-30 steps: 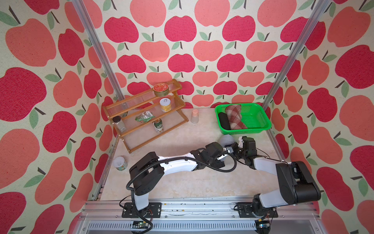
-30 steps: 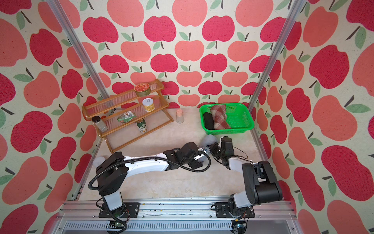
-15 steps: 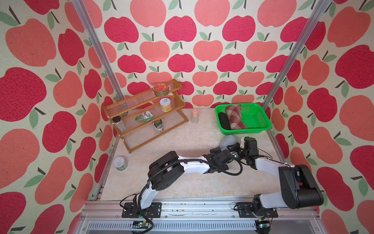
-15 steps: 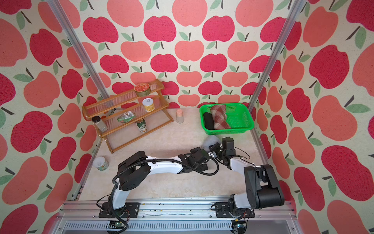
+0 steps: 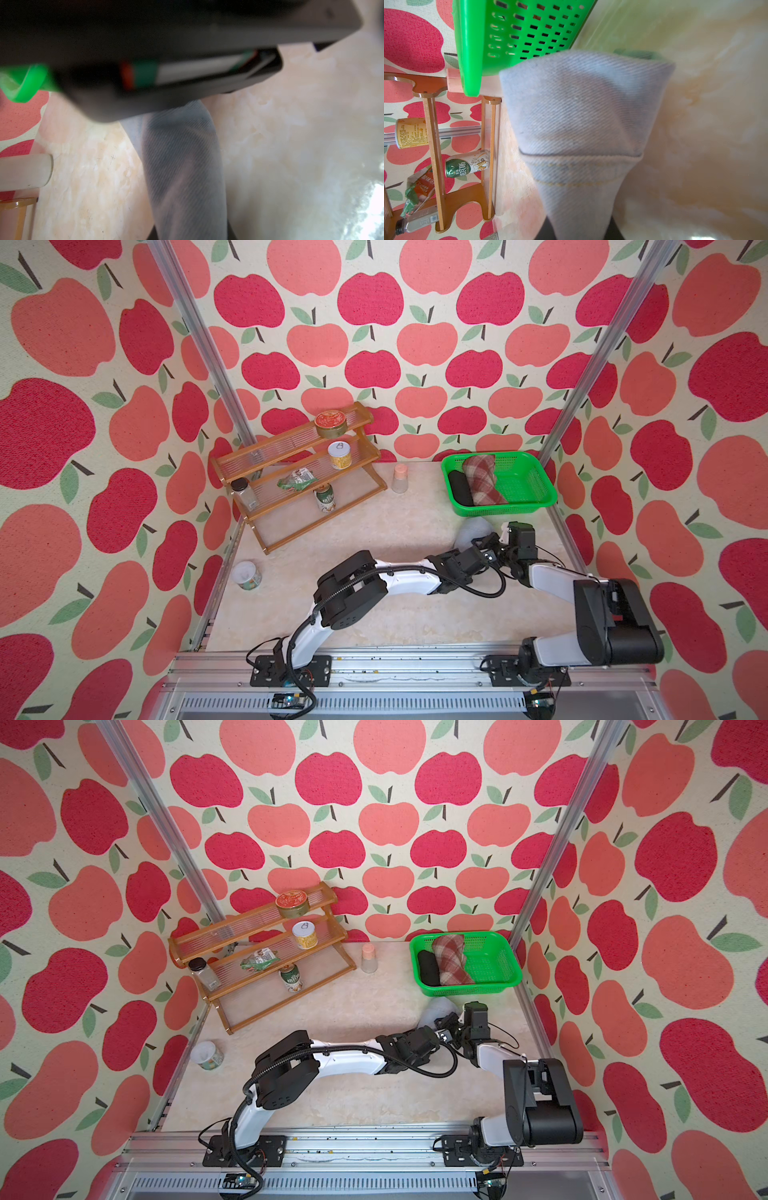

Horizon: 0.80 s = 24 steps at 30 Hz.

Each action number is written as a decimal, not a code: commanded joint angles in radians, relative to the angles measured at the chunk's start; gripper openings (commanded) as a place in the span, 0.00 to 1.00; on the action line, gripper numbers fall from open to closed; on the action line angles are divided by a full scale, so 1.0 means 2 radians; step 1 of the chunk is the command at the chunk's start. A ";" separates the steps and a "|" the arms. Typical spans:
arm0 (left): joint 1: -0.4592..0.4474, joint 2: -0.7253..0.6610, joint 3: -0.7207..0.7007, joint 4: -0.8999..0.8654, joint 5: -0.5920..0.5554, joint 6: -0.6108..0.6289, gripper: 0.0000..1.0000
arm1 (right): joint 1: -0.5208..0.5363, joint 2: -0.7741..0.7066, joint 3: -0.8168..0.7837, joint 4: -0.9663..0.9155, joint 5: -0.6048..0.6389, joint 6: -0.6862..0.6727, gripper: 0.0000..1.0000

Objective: Roll up the skirts
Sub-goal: Roll the skirt at the center of the board.

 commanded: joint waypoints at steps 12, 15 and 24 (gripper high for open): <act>0.111 -0.039 -0.148 0.110 0.228 -0.138 0.16 | -0.051 -0.030 0.012 -0.095 -0.114 -0.069 0.88; 0.116 -0.039 -0.155 0.130 0.256 -0.138 0.16 | -0.051 -0.020 0.010 -0.086 -0.141 -0.070 0.90; 0.118 -0.022 -0.179 0.195 0.309 -0.149 0.17 | -0.031 0.038 0.025 -0.033 -0.190 -0.060 0.99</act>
